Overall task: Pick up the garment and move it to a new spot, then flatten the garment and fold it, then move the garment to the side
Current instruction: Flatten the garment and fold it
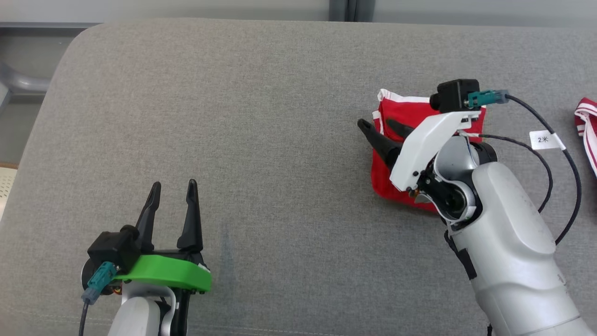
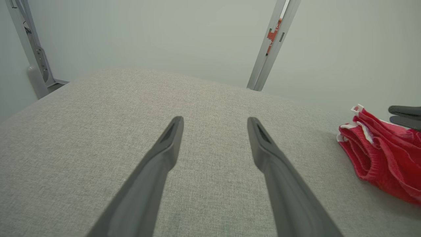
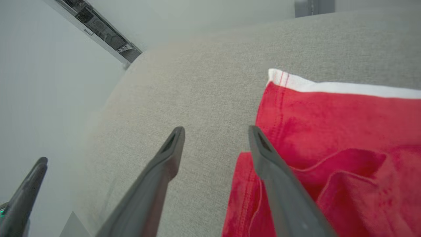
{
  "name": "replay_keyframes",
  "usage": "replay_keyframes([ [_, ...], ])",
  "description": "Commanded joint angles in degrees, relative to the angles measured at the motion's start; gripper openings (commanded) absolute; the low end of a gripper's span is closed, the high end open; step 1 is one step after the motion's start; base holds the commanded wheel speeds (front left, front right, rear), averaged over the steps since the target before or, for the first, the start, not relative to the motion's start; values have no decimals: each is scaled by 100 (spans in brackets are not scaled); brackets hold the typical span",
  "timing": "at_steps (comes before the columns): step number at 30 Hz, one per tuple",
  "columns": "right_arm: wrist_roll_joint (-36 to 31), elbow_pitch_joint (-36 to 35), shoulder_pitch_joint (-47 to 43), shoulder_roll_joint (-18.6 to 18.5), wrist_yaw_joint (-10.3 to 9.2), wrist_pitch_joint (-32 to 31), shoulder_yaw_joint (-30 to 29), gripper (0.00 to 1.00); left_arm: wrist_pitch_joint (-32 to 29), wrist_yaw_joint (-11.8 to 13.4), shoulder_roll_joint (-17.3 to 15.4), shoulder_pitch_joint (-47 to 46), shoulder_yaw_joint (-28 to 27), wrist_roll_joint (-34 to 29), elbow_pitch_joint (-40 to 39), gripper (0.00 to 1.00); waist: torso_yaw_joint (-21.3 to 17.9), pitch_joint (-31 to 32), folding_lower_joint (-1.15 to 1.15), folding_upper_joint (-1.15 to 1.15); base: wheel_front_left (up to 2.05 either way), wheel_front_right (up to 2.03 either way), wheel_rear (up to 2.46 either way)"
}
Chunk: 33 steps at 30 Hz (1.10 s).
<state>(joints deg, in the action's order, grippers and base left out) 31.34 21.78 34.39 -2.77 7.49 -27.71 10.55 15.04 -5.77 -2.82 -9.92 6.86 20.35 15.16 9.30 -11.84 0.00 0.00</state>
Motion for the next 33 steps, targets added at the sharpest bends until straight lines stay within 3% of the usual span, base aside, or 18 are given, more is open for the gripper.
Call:
replay_keyframes([
  [1,218,-111,74,-27,1,91,6,100,14,31,-16,122,-25,-29,7,100,-58,54,0,0,0,0,0],
  [3,283,-282,132,-29,1,238,-98,100,14,25,-15,140,-42,-50,3,100,-115,92,0,0,0,0,0],
  [9,-565,-421,-79,-247,1,159,-992,100,13,-4,-15,159,-34,-80,4,100,-235,151,0,0,0,0,0],
  [10,-727,-388,-147,-303,1,127,-1165,40,14,-7,-15,157,-29,-78,7,100,-247,154,0,0,0,0,0],
  [11,-896,-360,-193,-380,1,101,-1305,6,14,-9,-16,153,-22,-78,9,100,-252,153,0,0,0,0,0],
  [12,-1067,-305,-270,-470,1,24,-1398,0,14,-8,-16,145,-15,-80,4,100,-258,146,0,0,0,0,0],
  [18,-1242,41,-499,-616,1,-356,-1562,0,14,-23,-15,46,-12,-132,-32,100,-277,32,0,0,0,0,0],
  [24,-1024,289,-525,-474,1,-589,-1158,0,14,-52,-16,-72,-51,-168,-50,100,-269,-66,0,0,0,0,0],
  [33,-349,-708,-1120,-437,1,-723,-136,0,14,-55,-15,-58,-62,-146,-18,100,-264,38,0,0,0,0,0],
])
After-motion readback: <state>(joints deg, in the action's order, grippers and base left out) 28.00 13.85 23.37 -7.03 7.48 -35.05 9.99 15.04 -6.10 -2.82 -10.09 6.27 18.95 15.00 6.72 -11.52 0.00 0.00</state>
